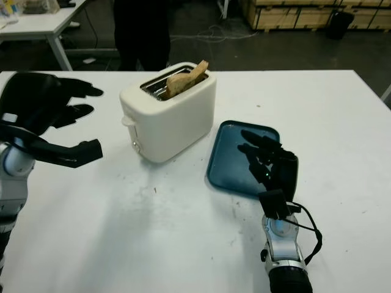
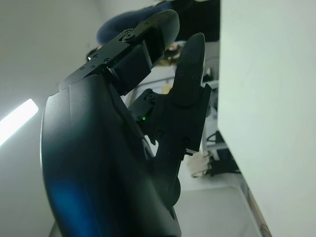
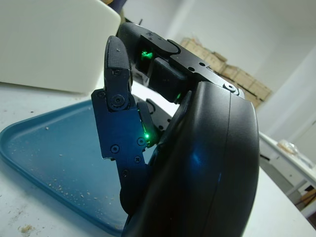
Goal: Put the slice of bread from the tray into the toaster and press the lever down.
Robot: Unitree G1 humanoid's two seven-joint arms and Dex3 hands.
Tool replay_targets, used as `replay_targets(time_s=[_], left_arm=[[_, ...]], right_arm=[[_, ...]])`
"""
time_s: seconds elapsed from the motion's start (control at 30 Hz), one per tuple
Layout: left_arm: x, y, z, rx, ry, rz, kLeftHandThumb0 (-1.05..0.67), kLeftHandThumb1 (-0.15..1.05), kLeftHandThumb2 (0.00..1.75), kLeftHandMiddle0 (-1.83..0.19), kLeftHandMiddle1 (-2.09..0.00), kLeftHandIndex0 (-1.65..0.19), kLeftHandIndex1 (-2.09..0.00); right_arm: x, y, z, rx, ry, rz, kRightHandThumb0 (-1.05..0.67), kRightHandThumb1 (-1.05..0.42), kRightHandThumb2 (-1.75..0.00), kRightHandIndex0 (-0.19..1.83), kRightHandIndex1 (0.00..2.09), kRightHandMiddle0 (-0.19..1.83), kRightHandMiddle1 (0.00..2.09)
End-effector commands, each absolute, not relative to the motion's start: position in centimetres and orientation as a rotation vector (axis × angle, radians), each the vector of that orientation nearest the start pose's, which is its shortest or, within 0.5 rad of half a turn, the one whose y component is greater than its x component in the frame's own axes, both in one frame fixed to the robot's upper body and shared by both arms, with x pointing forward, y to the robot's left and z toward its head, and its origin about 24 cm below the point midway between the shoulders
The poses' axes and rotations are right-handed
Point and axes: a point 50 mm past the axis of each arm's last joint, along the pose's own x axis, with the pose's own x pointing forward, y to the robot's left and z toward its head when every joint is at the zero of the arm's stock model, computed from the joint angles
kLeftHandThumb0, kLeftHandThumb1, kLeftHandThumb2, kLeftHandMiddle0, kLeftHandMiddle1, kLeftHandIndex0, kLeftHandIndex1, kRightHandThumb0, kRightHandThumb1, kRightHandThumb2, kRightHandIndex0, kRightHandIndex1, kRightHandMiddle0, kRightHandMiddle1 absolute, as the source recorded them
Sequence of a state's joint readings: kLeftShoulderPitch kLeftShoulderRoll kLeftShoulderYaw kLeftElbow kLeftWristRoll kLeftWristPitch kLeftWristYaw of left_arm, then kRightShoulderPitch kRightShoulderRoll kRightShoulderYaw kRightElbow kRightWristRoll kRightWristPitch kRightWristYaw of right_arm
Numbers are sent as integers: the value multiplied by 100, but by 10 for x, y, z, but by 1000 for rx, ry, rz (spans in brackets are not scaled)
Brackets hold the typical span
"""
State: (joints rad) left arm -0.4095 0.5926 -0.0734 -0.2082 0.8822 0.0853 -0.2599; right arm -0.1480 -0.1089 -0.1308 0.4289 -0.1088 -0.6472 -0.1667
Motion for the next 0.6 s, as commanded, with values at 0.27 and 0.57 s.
replay_targets(time_s=[0.27, 0.57], left_arm=[[295, 171, 205, 1519, -329, -195, -42, 92, 12, -108, -147, -92, 0], [296, 168, 203, 1543, -285, -227, -38, 92, 15, -107, -145, -89, 0]], right_arm=[[267, -196, 52, -169, -414, -213, -41, -92, -24, 110, 34, 109, 0], [267, -197, 52, -182, -412, -218, -42, -92, -24, 109, 34, 108, 0]])
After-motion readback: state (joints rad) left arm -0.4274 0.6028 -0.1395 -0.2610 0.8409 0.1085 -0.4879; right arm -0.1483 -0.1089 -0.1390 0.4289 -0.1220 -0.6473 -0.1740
